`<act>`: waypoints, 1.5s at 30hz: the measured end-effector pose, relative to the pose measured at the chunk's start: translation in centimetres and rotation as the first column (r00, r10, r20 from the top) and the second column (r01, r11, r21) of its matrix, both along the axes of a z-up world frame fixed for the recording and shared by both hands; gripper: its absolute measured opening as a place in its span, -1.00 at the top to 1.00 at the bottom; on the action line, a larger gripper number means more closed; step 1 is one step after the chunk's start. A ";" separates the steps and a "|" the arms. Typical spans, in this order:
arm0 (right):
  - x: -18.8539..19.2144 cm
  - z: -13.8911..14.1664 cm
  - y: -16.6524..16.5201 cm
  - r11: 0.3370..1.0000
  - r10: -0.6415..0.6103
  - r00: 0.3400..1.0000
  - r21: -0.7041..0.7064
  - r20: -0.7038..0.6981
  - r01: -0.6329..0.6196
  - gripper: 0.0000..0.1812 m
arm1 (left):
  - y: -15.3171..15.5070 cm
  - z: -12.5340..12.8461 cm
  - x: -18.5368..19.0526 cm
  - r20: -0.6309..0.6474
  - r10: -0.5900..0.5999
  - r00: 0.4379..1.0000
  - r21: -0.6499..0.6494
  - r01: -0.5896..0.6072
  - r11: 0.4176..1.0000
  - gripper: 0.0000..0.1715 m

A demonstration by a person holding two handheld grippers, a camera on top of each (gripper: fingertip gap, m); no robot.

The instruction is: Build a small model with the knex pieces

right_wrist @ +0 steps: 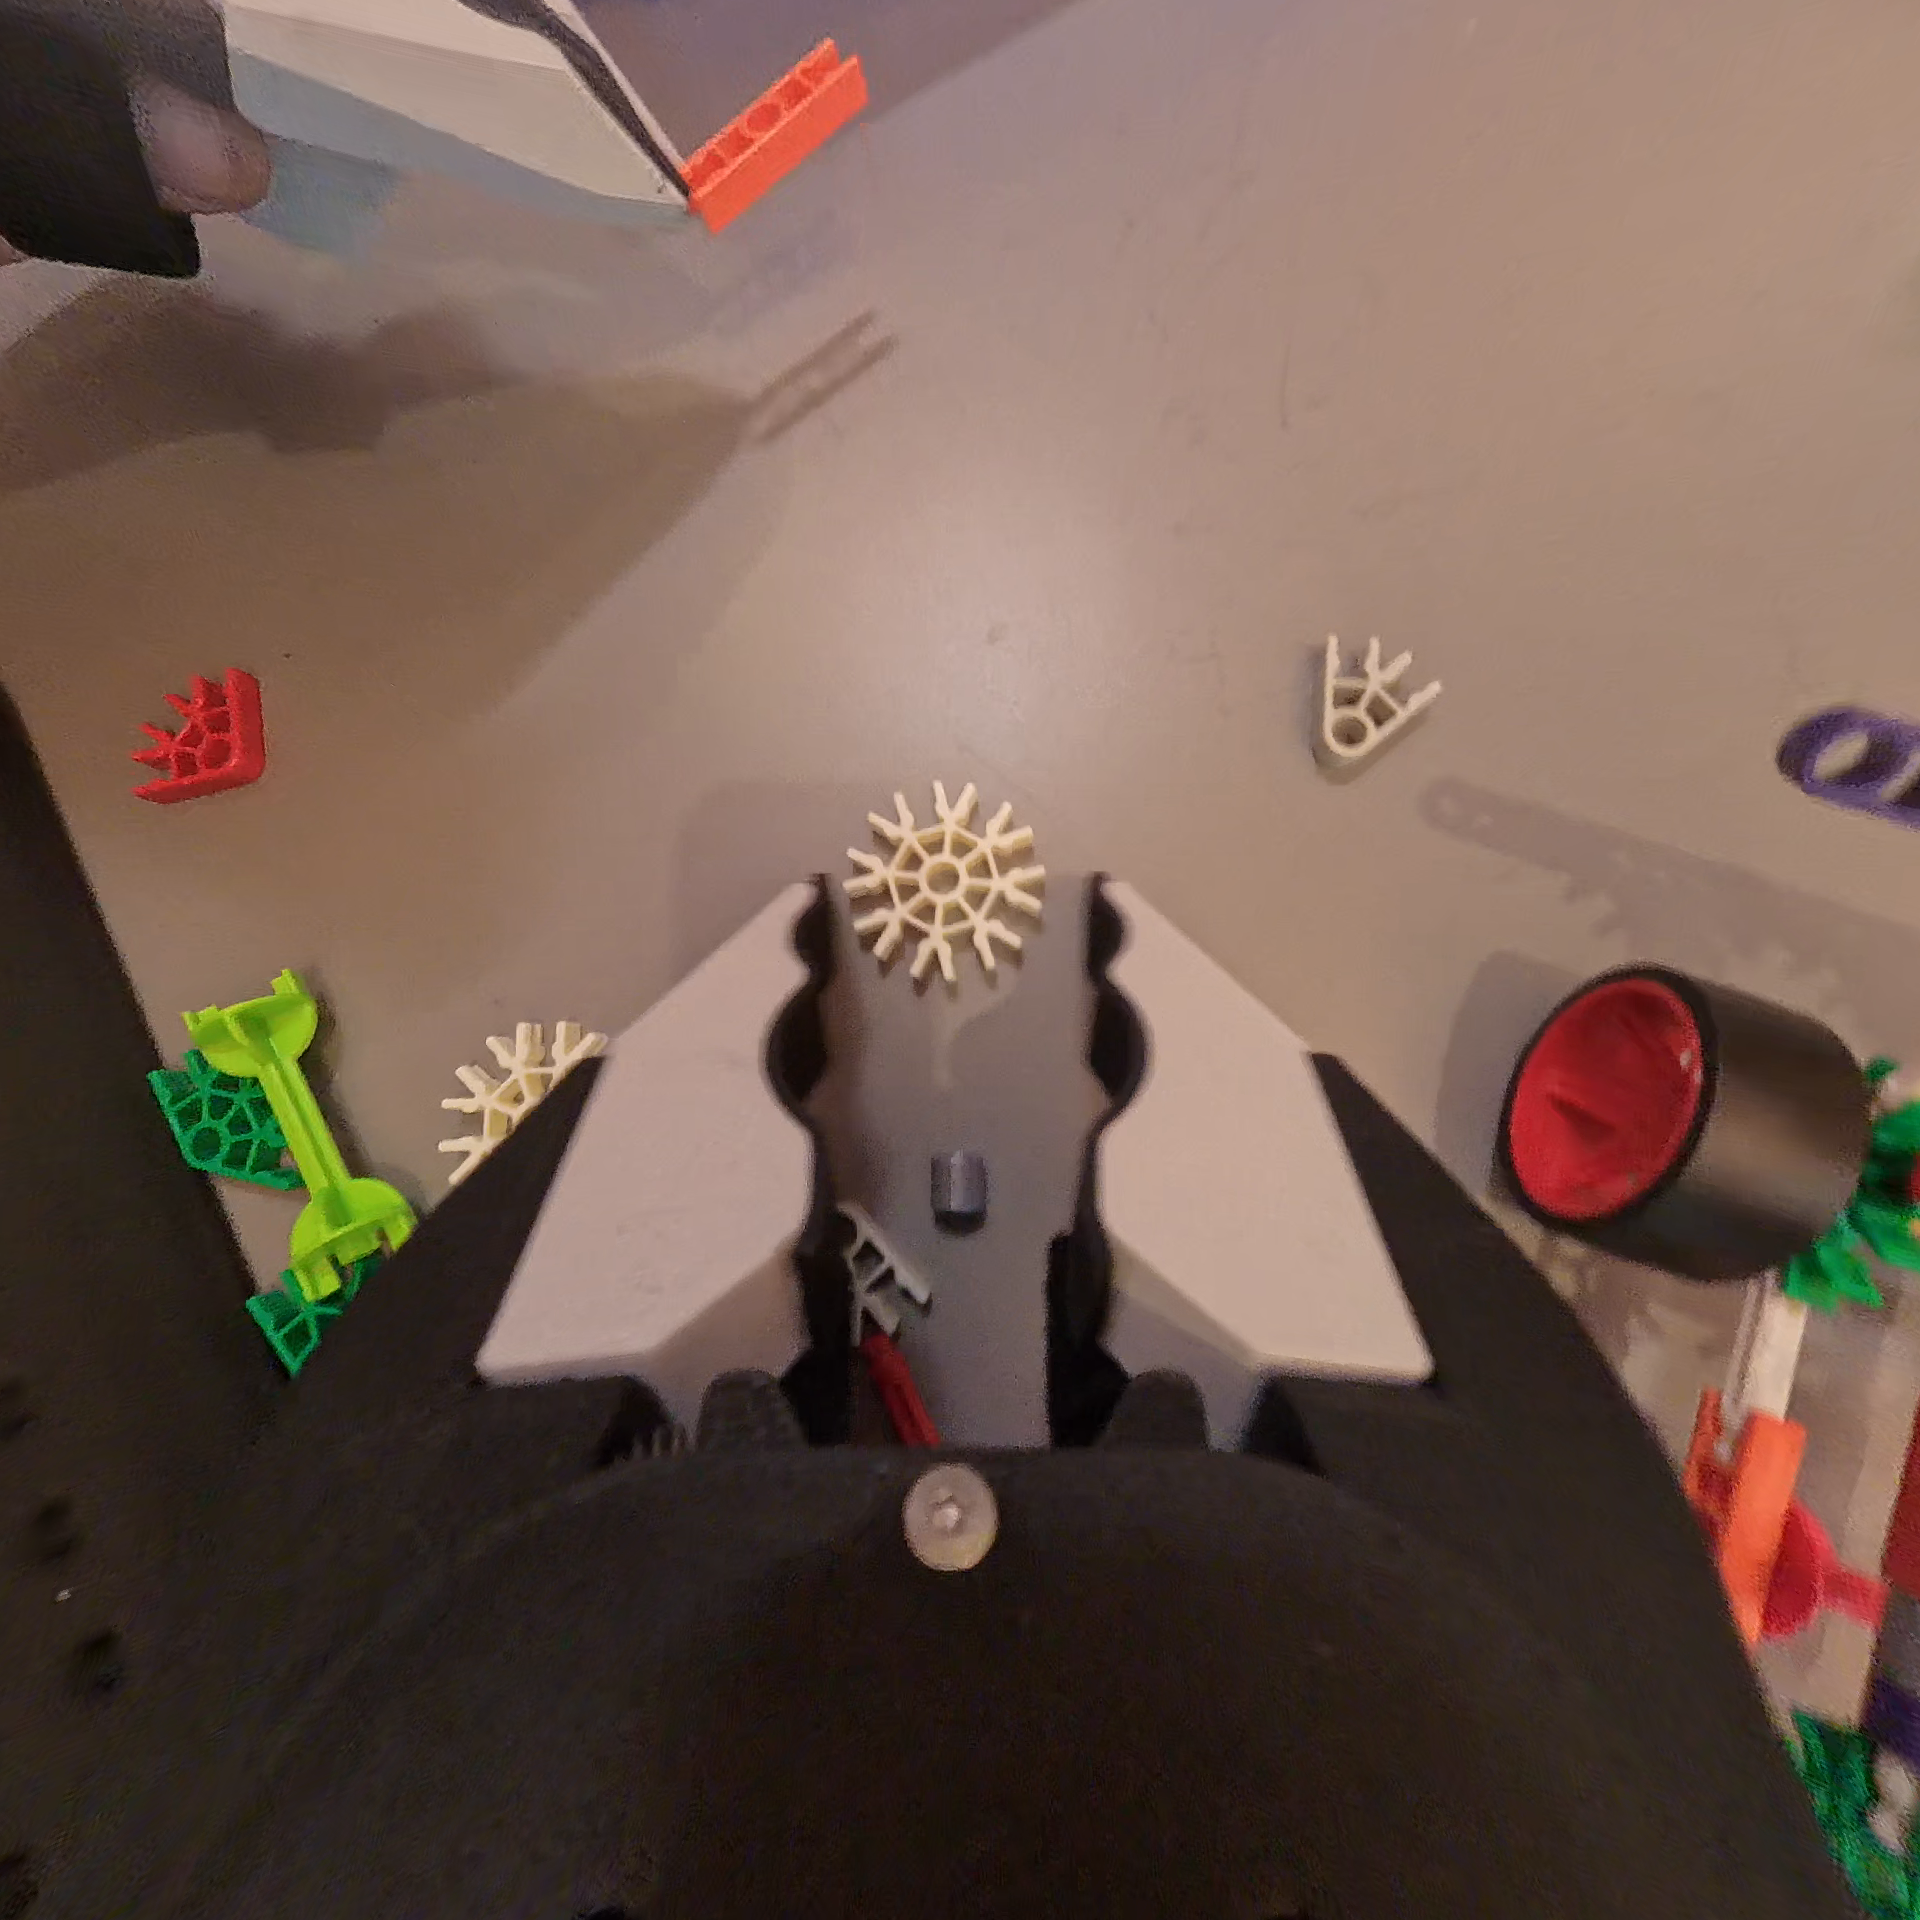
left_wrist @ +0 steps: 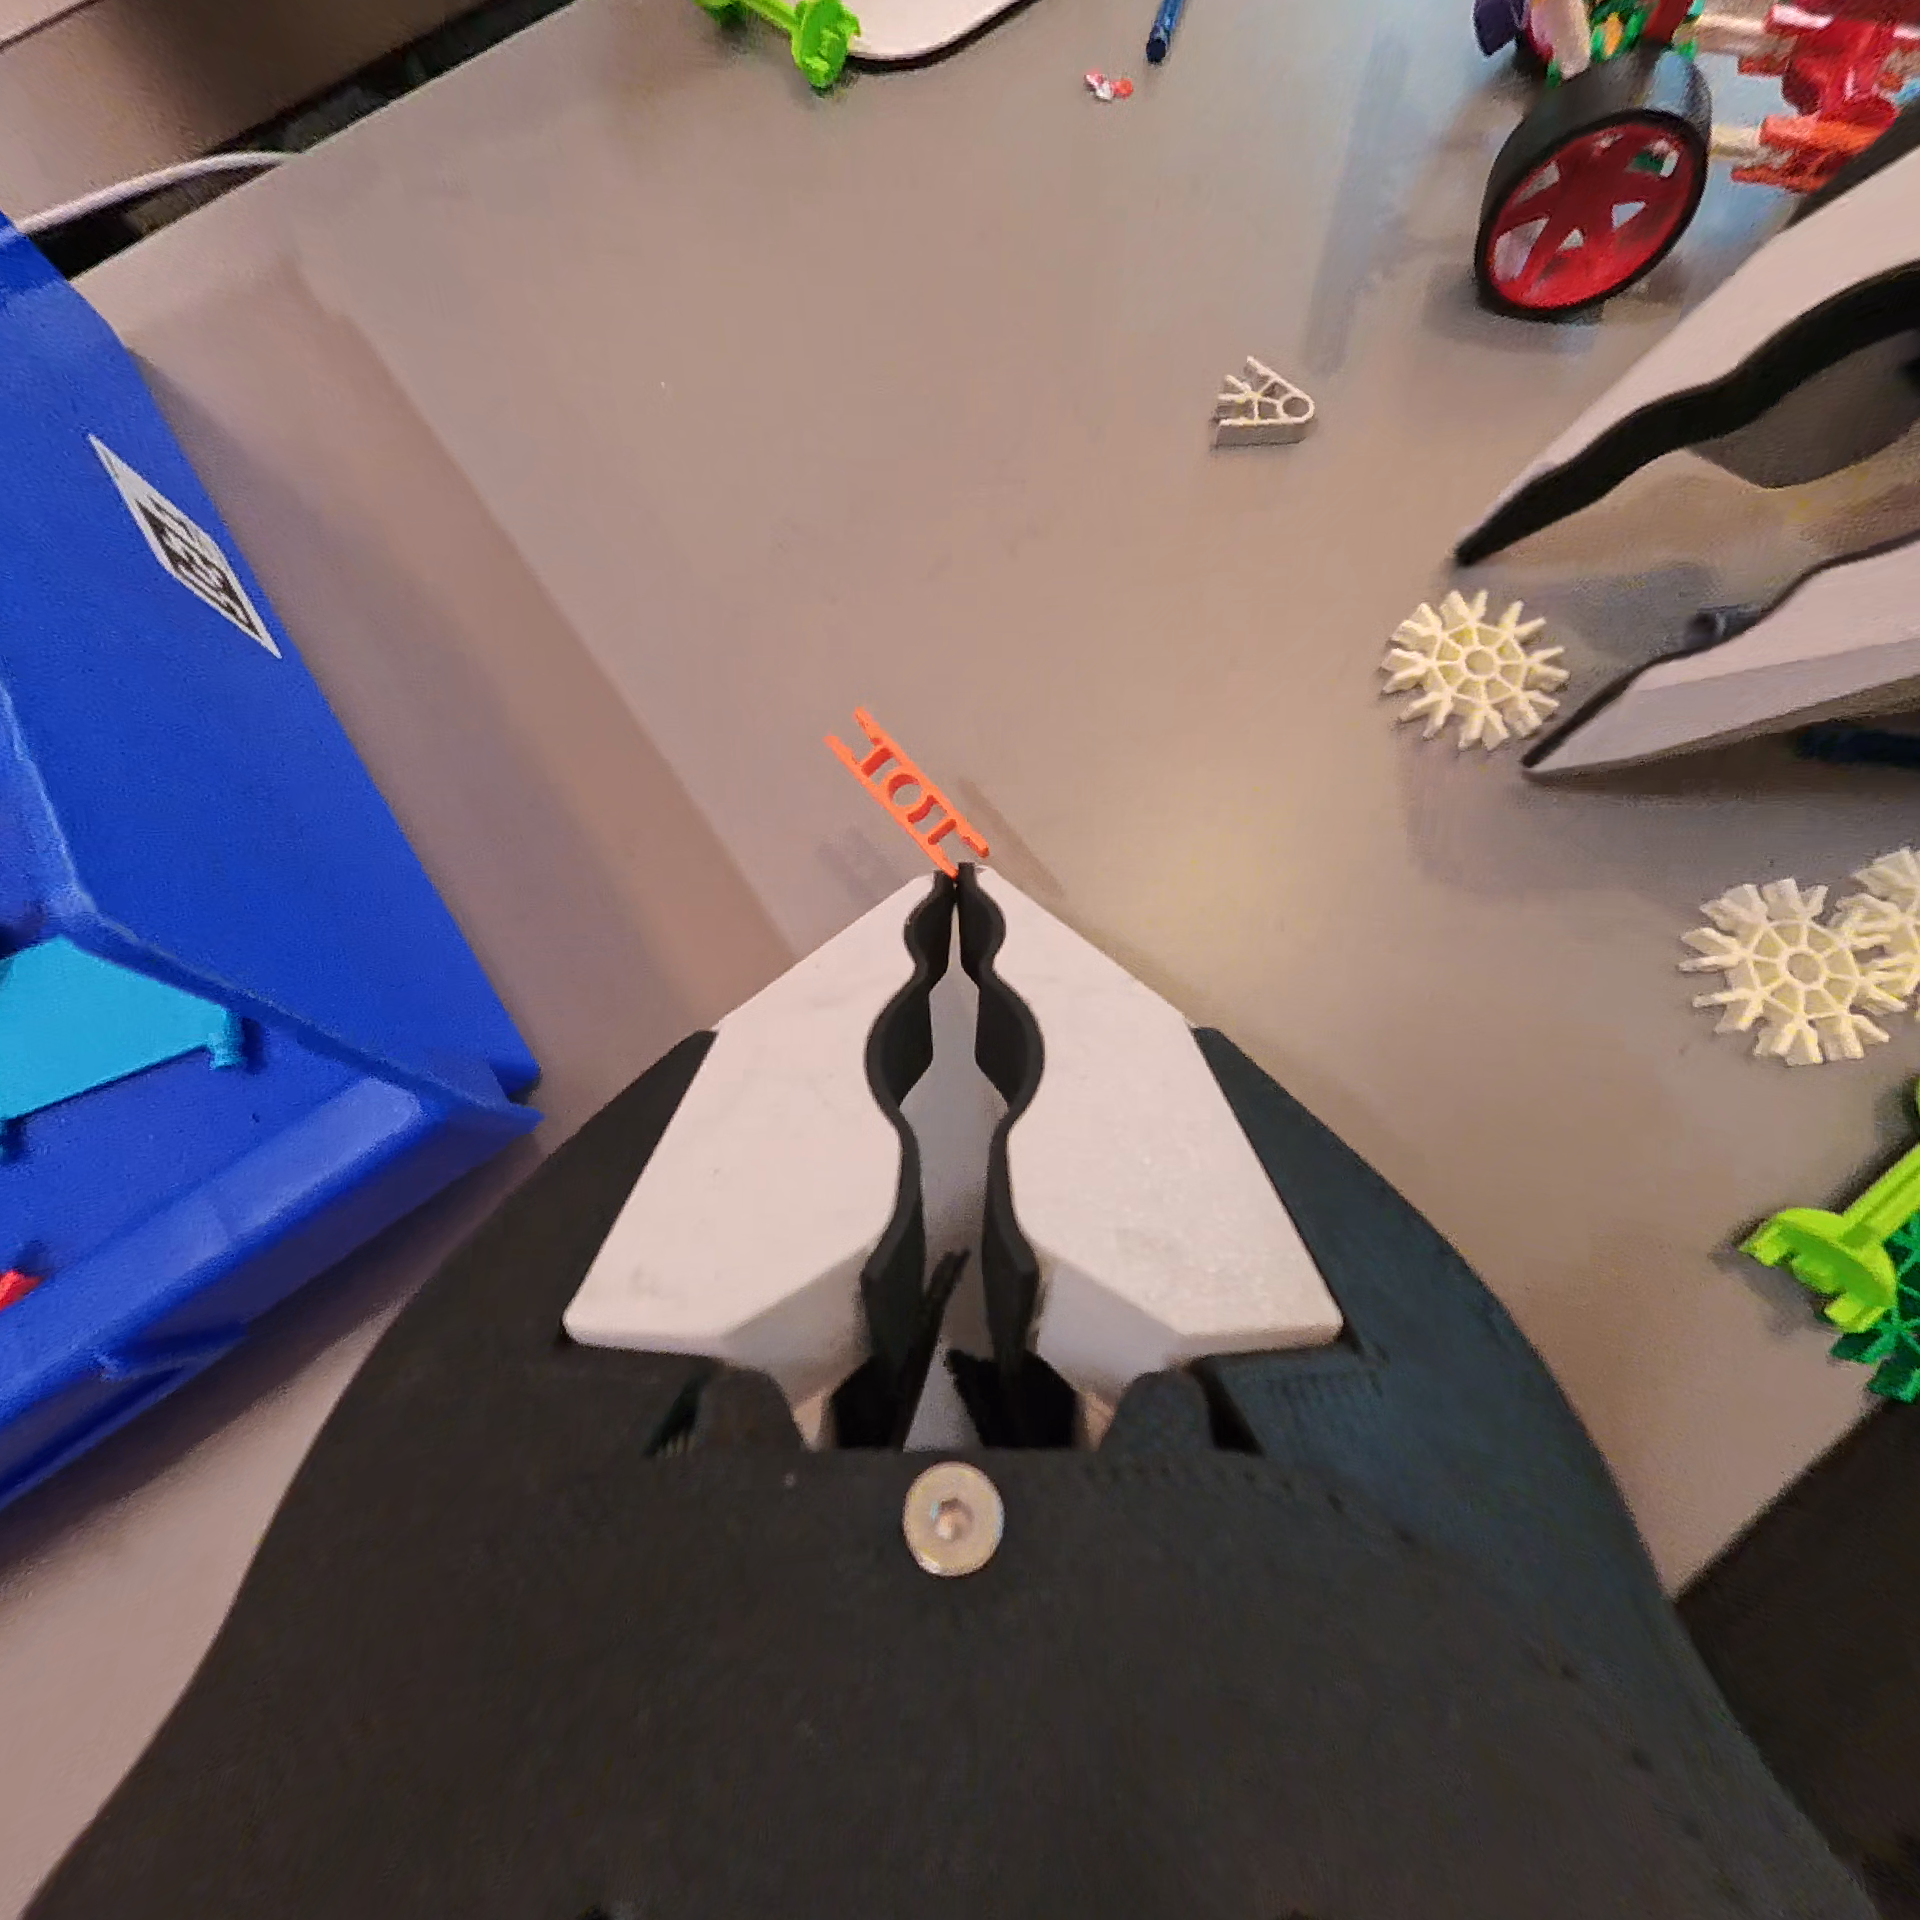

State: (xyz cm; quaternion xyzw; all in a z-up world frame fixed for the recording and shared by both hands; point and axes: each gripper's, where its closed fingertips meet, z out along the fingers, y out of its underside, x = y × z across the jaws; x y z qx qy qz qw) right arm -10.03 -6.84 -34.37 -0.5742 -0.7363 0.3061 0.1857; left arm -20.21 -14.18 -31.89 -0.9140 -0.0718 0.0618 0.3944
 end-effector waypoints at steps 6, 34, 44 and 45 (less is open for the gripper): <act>-1.1 0.3 -1.1 0.999 0.054 0.999 -0.004 -0.007 -0.054 0.62 | -0.6 6.8 -1.6 -0.068 0.021 0.997 0.125 -0.012 0.992 1.00; -9.6 14.6 1.7 0.994 -0.056 0.948 -0.103 -0.312 0.024 0.51 | 5.5 -2.5 1.3 0.148 0.016 0.989 -0.025 -0.013 1.000 0.81; -3.9 2.4 4.5 0.967 -0.249 0.965 0.040 -0.083 0.253 0.31 | 3.0 6.0 -0.7 -0.011 0.010 1.000 0.144 -0.008 0.990 0.94; -4.3 1.7 4.8 0.963 -0.260 0.963 0.057 -0.070 0.264 0.36 | 2.0 7.3 -2.2 -0.026 0.043 0.999 0.152 -0.038 0.988 0.93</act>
